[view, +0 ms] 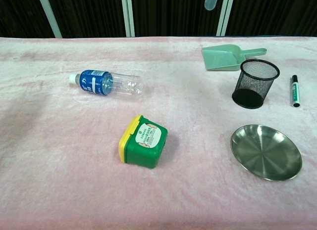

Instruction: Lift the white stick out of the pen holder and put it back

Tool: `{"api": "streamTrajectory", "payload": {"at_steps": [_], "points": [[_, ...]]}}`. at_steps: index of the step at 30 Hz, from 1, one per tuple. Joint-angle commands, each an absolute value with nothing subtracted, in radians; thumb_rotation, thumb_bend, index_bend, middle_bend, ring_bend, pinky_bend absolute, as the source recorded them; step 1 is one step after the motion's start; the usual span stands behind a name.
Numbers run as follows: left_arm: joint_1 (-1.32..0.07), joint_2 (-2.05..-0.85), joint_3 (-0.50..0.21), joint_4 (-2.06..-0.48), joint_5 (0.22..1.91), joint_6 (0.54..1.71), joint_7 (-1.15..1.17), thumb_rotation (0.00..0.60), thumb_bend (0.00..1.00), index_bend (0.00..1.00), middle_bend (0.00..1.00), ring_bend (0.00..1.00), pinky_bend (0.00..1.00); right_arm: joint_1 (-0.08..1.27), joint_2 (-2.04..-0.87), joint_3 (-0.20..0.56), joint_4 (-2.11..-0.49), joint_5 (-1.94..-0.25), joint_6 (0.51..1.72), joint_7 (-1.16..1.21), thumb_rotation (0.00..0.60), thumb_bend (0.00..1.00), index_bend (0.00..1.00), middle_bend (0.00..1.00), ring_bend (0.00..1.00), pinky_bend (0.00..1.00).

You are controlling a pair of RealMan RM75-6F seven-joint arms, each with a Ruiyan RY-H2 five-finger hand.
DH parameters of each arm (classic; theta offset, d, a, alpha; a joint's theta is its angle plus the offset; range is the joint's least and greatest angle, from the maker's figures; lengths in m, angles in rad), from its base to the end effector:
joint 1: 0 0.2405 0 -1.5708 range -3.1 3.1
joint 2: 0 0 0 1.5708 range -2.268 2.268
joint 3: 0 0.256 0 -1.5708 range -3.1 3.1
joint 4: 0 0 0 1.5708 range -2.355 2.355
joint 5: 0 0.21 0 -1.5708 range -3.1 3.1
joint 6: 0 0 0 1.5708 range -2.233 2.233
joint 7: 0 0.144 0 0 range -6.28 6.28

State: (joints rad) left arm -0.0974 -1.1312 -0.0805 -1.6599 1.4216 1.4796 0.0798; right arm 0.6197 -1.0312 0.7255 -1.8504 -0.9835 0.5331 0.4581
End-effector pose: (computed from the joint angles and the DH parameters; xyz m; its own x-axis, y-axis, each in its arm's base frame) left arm -0.3061 0.1900 0.1582 0.4045 -0.0181 0.9144 0.9137 0.0512 -0.4032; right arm -0.0742 -0.3797 0.1661 -0.3547 -0.4408 0.8245 -0.8695 -0.1687 -0.4643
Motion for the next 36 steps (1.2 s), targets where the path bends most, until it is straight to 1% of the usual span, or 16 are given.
{"api": "streamTrajectory", "payload": {"at_steps": [1,6,13,21,25,36], "points": [[-0.097,-1.132,-0.081,-1.661,1.421,1.481,0.082,0.6,0.33,0.12,0.02,0.0,0.0,0.598,-1.016,0.708,-1.824,-1.019,0.52,0.49,0.6,0.39,0.64,0.06,0.2,0.21],[-0.095,-1.133,-0.081,-1.662,1.42,1.485,0.083,0.6,0.33,0.12,0.02,0.0,0.0,0.592,-1.006,0.674,-1.792,-1.059,0.492,0.526,0.6,0.39,0.63,0.06,0.2,0.21],[-0.095,-1.134,-0.08,-1.66,1.42,1.484,0.086,0.6,0.33,0.12,0.02,0.0,0.0,0.613,-1.024,0.612,-1.732,-1.093,0.51,0.521,0.6,0.39,0.63,0.06,0.2,0.21],[-0.094,-1.135,-0.079,-1.66,1.421,1.485,0.09,0.6,0.33,0.12,0.02,0.0,0.0,0.661,-1.076,0.53,-1.627,-1.076,0.542,0.461,0.6,0.39,0.63,0.06,0.2,0.21],[-0.095,-1.134,-0.081,-1.66,1.419,1.484,0.088,0.6,0.33,0.12,0.02,0.0,0.0,0.679,-1.095,0.485,-1.574,-1.043,0.546,0.428,0.6,0.39,0.63,0.06,0.2,0.21],[-0.094,-1.133,-0.082,-1.66,1.417,1.485,0.09,0.6,0.33,0.12,0.02,0.0,0.0,0.691,-1.115,0.446,-1.529,-1.006,0.536,0.462,0.6,0.39,0.63,0.06,0.2,0.21]]}}
